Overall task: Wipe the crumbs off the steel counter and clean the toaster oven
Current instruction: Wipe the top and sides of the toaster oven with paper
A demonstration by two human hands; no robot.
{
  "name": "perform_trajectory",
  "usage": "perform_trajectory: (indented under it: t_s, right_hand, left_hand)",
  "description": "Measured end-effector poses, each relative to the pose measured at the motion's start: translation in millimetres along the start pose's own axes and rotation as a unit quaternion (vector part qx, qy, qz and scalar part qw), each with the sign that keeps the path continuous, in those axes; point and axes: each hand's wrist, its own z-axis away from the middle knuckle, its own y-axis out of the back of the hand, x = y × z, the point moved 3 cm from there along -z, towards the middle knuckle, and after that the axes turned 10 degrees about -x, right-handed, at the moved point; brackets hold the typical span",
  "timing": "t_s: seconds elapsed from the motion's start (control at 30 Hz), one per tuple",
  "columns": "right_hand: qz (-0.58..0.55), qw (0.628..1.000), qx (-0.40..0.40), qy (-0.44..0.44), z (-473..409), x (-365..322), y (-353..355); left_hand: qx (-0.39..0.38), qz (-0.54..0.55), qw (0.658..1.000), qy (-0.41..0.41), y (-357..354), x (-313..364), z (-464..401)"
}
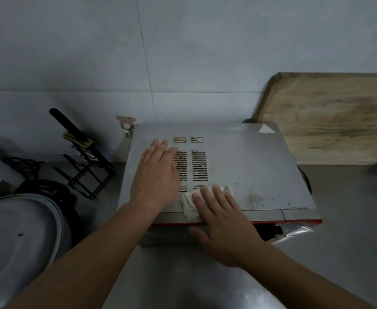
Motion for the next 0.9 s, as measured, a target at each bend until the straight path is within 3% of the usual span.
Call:
perform_trajectory:
  t_s: [0.13,0.27,0.37,0.43,0.47,0.53,0.57,0.6,0.67,0.73,0.9]
  right_hand:
    - [0.005,0.999,0.036,0.003,-65.4,6.2,25.4]
    - [-0.011,1.0,0.02,-0.016,-124.8,1.1,51.1]
    - [-0.062,0.998,-0.013,-0.02,-141.4,-4.9,62.8]
    - [-0.157,0.987,-0.017,0.011,-137.6,-2.0,74.0]
    - [-0.261,0.965,-0.014,0.029,-133.0,4.4,80.3]
    - [-0.504,0.863,0.022,0.023,-118.1,29.3,93.4]
    - [-0.558,0.827,0.073,-0.01,-112.5,49.1,97.6]
    - [-0.561,0.817,0.126,-0.049,-108.1,70.3,100.1]
    - [-0.473,0.856,0.17,-0.121,-96.9,103.3,102.0]
    - [-0.368,0.903,0.157,-0.159,-83.0,121.6,93.1]
    - [-0.151,0.967,0.16,-0.125,-70.1,138.7,57.0]
  left_hand:
    - [0.01,0.009,1.0,0.015,4.8,-8.4,4.0]
    - [0.016,-0.019,1.0,0.006,6.1,-10.8,12.7]
    - [0.001,-0.026,1.0,0.015,2.1,-13.5,12.1]
    - [-0.005,-0.028,0.999,0.027,0.2,-12.9,10.0]
    - [-0.006,-0.035,0.999,0.027,-0.3,-11.2,8.7]
    - [-0.009,-0.042,0.999,0.022,-1.4,-5.6,4.2]
    - [-0.014,-0.04,0.999,0.021,-2.1,-2.4,1.1]
    - [-0.022,-0.037,0.999,0.022,-3.9,0.4,-2.3]
    - [-0.05,-0.041,0.997,0.028,-10.4,6.4,-9.3]
    - [-0.086,-0.061,0.994,0.026,-19.0,13.3,-15.7]
    - [-0.167,-0.107,0.98,0.021,-43.5,25.0,-34.1]
